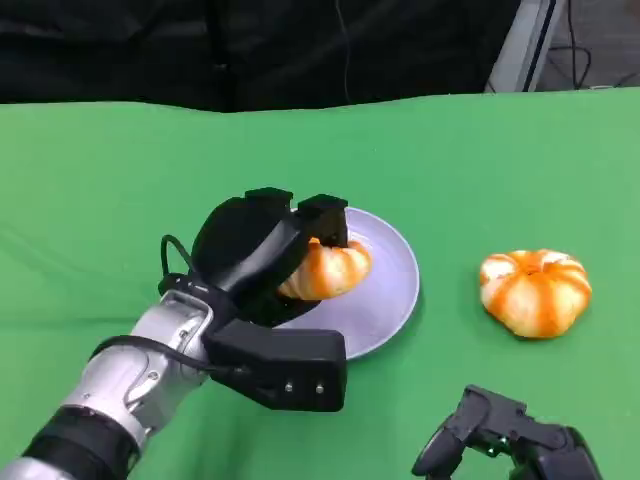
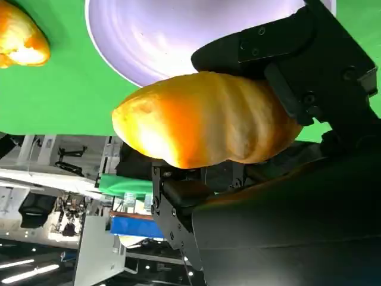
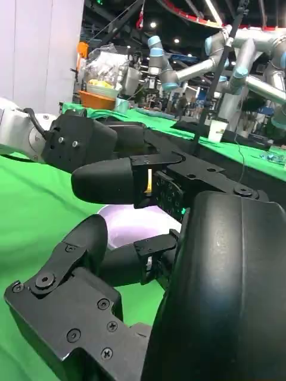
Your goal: Grasp the bread from the table and place it into the plate.
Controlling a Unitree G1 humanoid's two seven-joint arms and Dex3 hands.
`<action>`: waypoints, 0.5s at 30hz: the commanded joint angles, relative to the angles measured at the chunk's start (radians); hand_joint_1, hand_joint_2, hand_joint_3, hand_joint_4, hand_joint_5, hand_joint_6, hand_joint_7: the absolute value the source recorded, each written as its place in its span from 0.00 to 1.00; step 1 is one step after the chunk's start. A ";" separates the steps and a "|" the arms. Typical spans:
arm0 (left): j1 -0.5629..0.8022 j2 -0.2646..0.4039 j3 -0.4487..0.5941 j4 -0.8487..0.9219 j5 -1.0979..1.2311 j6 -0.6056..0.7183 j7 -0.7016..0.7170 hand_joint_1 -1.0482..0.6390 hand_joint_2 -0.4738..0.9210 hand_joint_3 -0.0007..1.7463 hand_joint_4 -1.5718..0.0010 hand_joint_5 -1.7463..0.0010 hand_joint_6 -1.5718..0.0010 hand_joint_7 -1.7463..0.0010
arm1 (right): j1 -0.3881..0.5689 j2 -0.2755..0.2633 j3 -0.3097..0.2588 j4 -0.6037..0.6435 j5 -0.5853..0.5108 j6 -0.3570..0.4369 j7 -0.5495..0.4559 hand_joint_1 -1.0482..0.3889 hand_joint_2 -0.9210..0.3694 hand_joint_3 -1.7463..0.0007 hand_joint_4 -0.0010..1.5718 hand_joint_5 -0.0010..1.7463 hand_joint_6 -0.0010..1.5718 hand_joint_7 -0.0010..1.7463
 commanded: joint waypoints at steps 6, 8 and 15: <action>-0.071 -0.003 -0.046 0.095 0.054 0.027 0.045 0.51 0.69 0.52 0.45 0.00 0.57 0.00 | 0.003 -0.003 -0.007 -0.010 0.003 -0.003 -0.008 0.69 0.51 0.20 0.49 0.89 0.53 0.73; -0.080 -0.010 -0.052 0.121 0.052 0.028 0.049 0.51 0.70 0.50 0.45 0.00 0.57 0.00 | 0.003 -0.004 -0.008 -0.009 0.003 -0.003 -0.008 0.69 0.50 0.20 0.49 0.89 0.53 0.73; -0.096 -0.023 -0.052 0.168 -0.008 0.025 -0.073 0.46 0.86 0.31 0.56 0.31 0.61 0.45 | 0.002 -0.001 -0.007 -0.008 0.005 -0.002 -0.009 0.69 0.50 0.21 0.49 0.90 0.53 0.73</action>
